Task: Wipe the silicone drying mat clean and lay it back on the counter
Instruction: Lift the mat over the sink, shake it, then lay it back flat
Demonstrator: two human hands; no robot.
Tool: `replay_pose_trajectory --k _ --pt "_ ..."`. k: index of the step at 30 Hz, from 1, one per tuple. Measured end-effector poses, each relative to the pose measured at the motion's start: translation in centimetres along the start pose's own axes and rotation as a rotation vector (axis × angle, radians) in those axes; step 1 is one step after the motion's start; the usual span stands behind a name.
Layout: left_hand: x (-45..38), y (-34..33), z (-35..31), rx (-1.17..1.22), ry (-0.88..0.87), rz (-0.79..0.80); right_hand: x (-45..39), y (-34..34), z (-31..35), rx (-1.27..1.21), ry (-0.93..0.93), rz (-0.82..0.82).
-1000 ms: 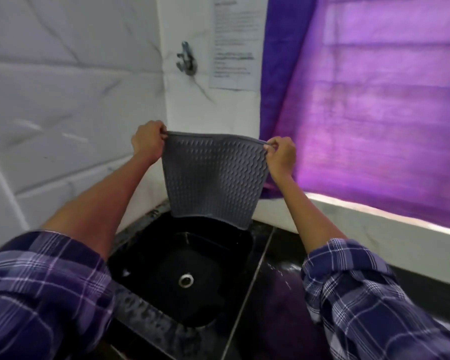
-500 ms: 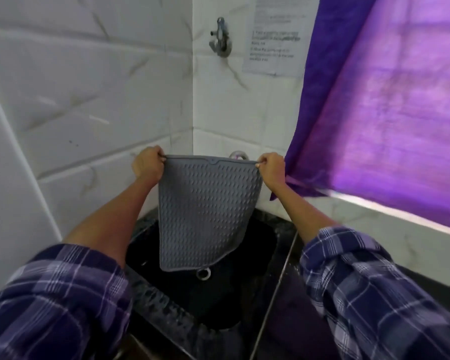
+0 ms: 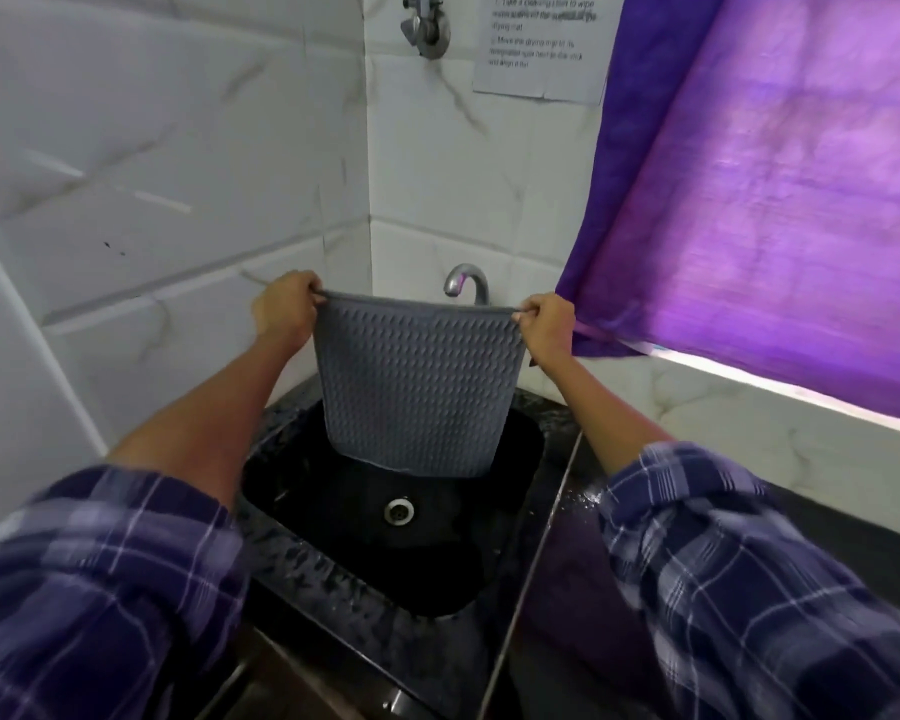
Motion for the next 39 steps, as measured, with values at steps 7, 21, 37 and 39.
replay_pose_trajectory --k 7,21,37,39 --pt "0.9 0.8 -0.4 0.110 0.082 -0.161 0.6 0.8 1.5 -0.071 0.044 -0.114" --pt "1.5 1.1 -8.6 0.182 -0.115 -0.209 -1.2 9.8 -1.5 -0.117 -0.061 -0.192" --pt "11.0 -4.8 -24.9 0.359 -0.350 -0.029 6.5 31.4 -11.3 0.121 -0.053 -0.341" --pt "11.9 -4.8 -25.3 0.365 -0.371 -0.004 7.6 32.3 -11.9 0.126 -0.041 -0.320"
Point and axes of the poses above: each hand's wrist, its own x-axis away from the middle knuckle, its own y-axis out of the back of the hand, z = x × y, the point moved 5 cm from there along -x, towards the middle knuckle, and after that the axes turned 12 degrees about x, right-handed, at the moved point
